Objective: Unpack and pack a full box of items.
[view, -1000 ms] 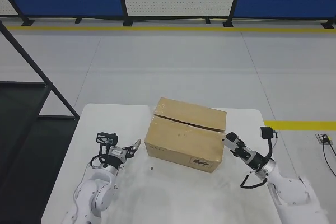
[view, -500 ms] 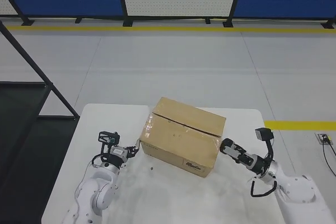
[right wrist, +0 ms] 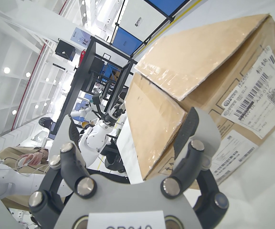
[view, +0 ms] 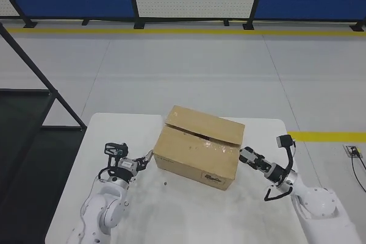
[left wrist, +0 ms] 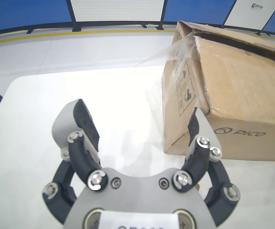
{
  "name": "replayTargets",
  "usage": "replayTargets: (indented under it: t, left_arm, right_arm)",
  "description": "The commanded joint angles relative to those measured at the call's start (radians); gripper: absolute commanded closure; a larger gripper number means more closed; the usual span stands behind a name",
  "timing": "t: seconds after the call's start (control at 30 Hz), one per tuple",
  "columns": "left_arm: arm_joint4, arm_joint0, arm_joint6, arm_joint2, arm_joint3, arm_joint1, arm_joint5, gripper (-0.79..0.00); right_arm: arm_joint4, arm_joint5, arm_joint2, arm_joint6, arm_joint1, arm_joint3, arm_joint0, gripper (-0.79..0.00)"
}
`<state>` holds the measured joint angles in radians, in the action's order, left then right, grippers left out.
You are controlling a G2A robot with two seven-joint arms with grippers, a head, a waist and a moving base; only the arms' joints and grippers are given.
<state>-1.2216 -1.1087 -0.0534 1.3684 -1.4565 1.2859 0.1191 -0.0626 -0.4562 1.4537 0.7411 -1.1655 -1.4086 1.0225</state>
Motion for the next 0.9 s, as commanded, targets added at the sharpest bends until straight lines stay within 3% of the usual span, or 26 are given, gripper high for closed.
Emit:
replayTargets:
  t: [0.0,0.3,0.87]
  left_arm:
    - [0.001,-0.001,0.001,0.002,0.0,0.0,0.0,-0.785]
    - [0.001,0.005,-0.002,0.0,0.003,0.001,-0.006,-0.785]
    - [-0.028,0.036,-0.009,-0.037,0.023,0.006,-0.002,-0.785]
  right_arm:
    - [-0.01,0.013,-0.004,0.002,0.0,0.01,-0.009,-0.785]
    - [-0.059,0.034,-0.014,-0.005,0.002,0.032,-0.025,-0.785]
    - [-0.257,-0.014,-0.028,0.24,0.015,0.082,-0.057,-0.785]
